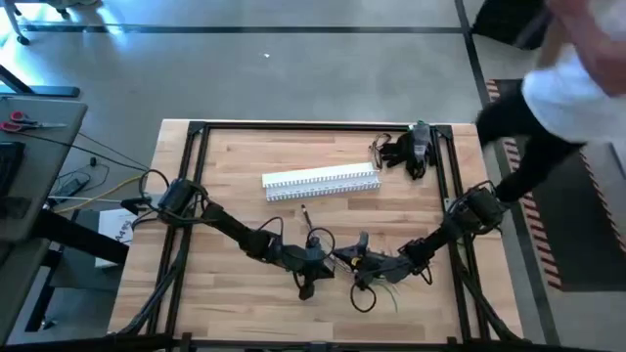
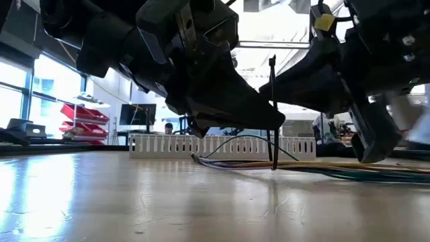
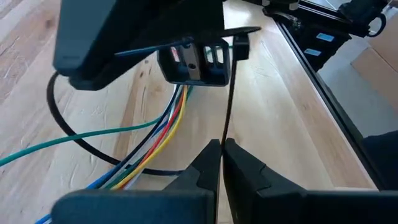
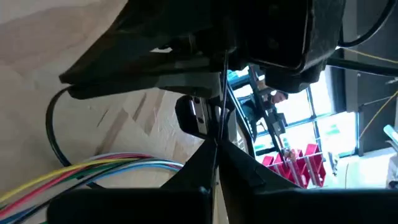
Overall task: Ziptie cables
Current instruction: Wrap the cable wires with black ziptie
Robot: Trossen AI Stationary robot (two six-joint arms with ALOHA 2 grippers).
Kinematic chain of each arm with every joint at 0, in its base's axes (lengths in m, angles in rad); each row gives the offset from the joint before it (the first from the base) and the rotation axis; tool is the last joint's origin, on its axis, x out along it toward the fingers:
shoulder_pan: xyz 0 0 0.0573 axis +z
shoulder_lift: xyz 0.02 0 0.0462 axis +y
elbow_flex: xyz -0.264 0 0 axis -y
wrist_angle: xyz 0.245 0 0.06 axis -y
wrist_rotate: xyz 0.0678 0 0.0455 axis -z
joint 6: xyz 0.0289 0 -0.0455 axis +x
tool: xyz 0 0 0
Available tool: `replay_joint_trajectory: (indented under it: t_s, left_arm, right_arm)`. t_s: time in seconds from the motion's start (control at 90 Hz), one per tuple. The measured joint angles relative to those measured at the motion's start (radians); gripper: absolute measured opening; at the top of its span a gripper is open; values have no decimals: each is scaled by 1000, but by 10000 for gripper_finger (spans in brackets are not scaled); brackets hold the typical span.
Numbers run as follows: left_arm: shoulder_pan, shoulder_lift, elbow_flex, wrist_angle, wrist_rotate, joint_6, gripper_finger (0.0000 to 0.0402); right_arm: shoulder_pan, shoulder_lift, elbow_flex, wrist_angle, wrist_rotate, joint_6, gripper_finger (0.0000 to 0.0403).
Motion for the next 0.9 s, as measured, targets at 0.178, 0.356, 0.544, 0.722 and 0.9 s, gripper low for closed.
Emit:
replay_joint_trajectory:
  t_s: [0.178,0.356,0.544,0.722,0.9]
  left_arm:
    - [0,0,0,1,0,0,0]
    - [0,0,0,1,0,0,0]
    - [0,0,0,1,0,0,0]
    - [0,0,0,1,0,0,0]
    - [0,0,0,1,0,0,0]
  right_arm:
    - [-7,0,0,-10,12,6,0]
    - [-10,0,0,-21,6,19,0]
    - [-10,0,0,-34,3,32,0]
    - [-10,0,0,-36,-4,32,0]
    - [-10,0,0,-38,-4,44,0]
